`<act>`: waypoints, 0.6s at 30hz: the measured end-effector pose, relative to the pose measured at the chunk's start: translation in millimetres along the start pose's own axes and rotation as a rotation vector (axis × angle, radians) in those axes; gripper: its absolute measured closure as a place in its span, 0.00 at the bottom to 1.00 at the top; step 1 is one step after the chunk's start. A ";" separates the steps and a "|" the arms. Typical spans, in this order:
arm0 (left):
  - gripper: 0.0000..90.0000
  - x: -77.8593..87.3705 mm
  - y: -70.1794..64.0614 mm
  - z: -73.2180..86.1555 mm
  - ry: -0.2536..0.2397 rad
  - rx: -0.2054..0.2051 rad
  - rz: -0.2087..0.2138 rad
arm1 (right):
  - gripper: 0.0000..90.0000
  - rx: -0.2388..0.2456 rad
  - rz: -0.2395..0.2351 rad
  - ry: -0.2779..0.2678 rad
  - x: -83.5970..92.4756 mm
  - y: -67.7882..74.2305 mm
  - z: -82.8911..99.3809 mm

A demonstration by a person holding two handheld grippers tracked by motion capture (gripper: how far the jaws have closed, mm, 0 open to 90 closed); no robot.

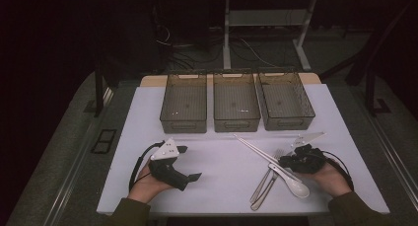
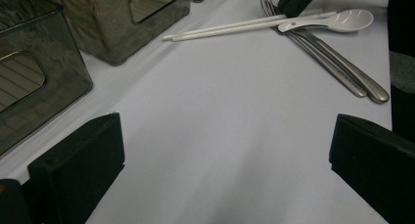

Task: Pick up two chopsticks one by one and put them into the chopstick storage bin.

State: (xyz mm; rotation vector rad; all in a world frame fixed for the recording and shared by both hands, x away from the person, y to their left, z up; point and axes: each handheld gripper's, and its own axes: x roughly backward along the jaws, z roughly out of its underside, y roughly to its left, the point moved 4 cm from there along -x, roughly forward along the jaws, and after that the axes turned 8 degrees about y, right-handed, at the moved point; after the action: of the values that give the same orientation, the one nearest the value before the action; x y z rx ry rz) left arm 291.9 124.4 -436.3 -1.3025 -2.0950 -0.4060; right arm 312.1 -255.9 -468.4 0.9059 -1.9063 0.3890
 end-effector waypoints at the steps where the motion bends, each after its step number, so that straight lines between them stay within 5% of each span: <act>1: 0.00 -0.4 -0.3 0.0 0.000 0.004 0.003 | 0.89 0.005 0.005 0.003 -0.6 0.3 0.2; 18: 0.00 -1.2 -1.6 -0.1 -0.001 -0.001 0.007 | 0.93 0.046 0.047 0.012 -0.7 4.2 0.1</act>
State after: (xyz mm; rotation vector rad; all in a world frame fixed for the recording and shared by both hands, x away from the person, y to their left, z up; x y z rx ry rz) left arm 290.9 122.8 -436.9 -1.3100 -2.0907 -0.4039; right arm 309.2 -252.9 -468.6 0.8882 -1.9175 0.4665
